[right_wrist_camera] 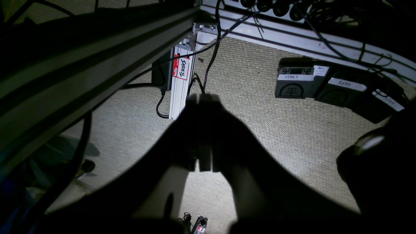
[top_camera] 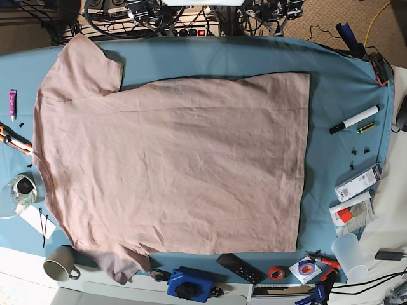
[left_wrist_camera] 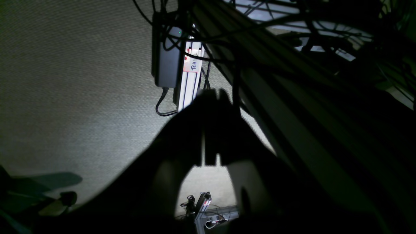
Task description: Fold the T-shirt properly
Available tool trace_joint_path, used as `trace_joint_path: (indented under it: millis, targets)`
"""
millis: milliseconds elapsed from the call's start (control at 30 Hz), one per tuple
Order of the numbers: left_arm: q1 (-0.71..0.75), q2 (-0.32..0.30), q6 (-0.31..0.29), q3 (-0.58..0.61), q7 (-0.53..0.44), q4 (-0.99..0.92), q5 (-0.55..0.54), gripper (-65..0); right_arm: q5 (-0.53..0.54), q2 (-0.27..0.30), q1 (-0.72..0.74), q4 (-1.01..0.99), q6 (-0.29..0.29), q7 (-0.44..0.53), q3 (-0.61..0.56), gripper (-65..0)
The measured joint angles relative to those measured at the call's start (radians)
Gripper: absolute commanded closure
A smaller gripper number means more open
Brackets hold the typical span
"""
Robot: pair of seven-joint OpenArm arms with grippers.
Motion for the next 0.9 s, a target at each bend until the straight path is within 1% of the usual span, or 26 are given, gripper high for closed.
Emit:
trace_joint_path:
  millis: [767,900]
  targets:
    - [0.002,0.000,-0.004,0.000,0.001,0.004,0.000,0.0,0.000,0.000,0.000,0.002,0.000,0.000,0.000,0.0]
    - [0.023,-0.013,-0.008,0.000,0.001,0.023,0.001,0.0,0.000,0.009,0.000,0.007,0.004,-0.026,0.000,0.0]
